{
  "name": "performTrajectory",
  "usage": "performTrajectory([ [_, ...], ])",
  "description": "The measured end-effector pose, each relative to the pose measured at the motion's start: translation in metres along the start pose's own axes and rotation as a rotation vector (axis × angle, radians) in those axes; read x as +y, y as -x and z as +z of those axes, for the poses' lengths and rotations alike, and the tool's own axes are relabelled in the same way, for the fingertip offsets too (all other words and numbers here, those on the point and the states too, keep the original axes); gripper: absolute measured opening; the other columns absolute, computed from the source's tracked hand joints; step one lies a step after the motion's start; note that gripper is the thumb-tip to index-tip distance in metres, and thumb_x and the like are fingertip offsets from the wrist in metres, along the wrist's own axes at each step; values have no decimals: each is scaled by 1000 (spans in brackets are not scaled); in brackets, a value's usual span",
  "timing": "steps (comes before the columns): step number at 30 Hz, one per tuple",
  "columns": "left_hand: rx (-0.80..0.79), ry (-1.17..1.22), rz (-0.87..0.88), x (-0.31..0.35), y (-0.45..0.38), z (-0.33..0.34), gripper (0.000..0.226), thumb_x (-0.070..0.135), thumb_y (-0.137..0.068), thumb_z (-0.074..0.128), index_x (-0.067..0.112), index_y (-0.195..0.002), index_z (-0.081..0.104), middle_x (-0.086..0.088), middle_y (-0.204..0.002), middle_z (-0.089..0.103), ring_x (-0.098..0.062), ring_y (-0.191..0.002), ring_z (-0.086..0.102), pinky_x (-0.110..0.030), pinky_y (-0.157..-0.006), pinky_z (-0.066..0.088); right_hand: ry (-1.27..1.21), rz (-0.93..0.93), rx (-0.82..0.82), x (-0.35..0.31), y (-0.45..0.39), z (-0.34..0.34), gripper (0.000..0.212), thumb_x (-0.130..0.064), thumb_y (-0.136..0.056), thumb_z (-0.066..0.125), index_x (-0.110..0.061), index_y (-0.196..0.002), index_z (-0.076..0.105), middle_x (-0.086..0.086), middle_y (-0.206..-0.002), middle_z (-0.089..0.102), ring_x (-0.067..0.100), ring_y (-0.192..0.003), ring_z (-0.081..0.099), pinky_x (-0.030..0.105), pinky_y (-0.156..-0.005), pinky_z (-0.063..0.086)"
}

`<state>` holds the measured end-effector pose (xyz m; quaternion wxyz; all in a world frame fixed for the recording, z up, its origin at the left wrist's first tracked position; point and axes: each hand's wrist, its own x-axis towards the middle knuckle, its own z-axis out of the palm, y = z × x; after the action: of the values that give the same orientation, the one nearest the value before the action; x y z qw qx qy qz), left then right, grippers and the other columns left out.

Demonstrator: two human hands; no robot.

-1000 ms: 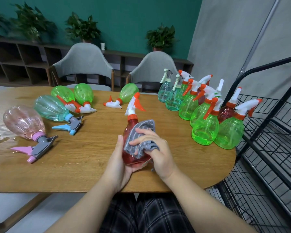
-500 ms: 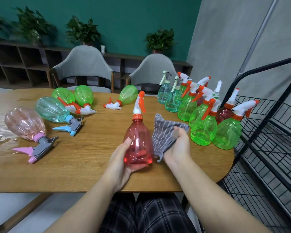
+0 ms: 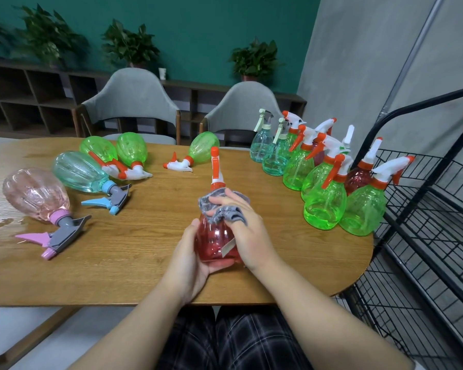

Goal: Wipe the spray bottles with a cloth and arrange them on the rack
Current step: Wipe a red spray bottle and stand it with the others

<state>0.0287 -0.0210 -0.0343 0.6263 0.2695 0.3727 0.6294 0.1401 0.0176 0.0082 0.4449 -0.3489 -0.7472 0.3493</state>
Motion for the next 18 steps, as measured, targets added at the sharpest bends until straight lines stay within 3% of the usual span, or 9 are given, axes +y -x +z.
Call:
performTrajectory([
  [3, -27, 38, -4, 2, 2, 1, 53, 53, -101, 25, 21, -125, 58, -9, -116, 72, -25, -103, 70, -47, -83, 56, -58, -67, -27, 1, 9, -3, 36, -27, -75, 45, -23, -98, 73, -8, -123, 60, -1, -130, 41, 11, -105, 25],
  [8, -62, 106, -25, 5, 6, 3, 64, 59, -96, 26, 13, -131, 55, -18, -123, 66, -29, -113, 65, -40, -77, 60, -23, -242, -31, 9, 22, -2, 38, -26, -68, 44, -14, -84, 76, 4, -107, 69, 8, -117, 55, 30, -111, 27],
  [10, -46, 104, -22, 5, 6, 3, 67, 59, -91, 35, 10, -131, 56, -20, -124, 65, -30, -114, 64, -40, -81, 60, -11, -284, -28, 10, 27, -2, 35, -26, -69, 45, -10, -74, 75, 5, -98, 70, 12, -107, 60, 28, -109, 28],
  [12, 21, 82, -8, 2, 4, 3, 79, 62, -81, 56, 4, -134, 51, -23, -126, 63, -34, -114, 63, -43, -80, 59, -88, -267, -33, 8, 30, -4, 28, -26, -67, 45, -16, -63, 71, 3, -84, 69, 16, -92, 63, 25, -102, 34],
  [13, 61, 62, 2, 1, 3, 3, 91, 63, -71, 69, 2, -135, 49, -25, -127, 62, -36, -112, 64, -45, -77, 59, -193, -220, -16, 4, 30, -6, 25, -25, -65, 45, -24, -58, 69, 2, -75, 68, 18, -83, 63, 27, -97, 38],
  [15, 56, 29, 6, 0, 1, 1, 110, 62, -48, 88, 1, -132, 50, -26, -123, 63, -36, -101, 68, -45, -69, 59, -538, -14, 111, -7, 26, -13, 29, -23, -68, 45, -20, -45, 62, 1, -55, 60, 21, -65, 58, 30, -81, 45],
  [17, 0, 71, -3, 0, 0, -1, 107, 62, -34, 92, 8, -120, 59, -21, -109, 70, -31, -88, 72, -39, -59, 61, -910, 317, 317, -14, 15, -21, 40, -18, -83, 38, -14, -48, 55, 6, -52, 54, 23, -57, 54, 32, -74, 47],
  [18, -33, 99, -9, 1, 1, -1, 102, 62, -33, 92, 12, -116, 61, -19, -105, 72, -30, -84, 73, -37, -56, 61, -1048, 445, 417, -15, 8, -26, 38, -17, -90, 36, -10, -57, 54, 9, -60, 55, 24, -62, 55, 36, -79, 47],
])
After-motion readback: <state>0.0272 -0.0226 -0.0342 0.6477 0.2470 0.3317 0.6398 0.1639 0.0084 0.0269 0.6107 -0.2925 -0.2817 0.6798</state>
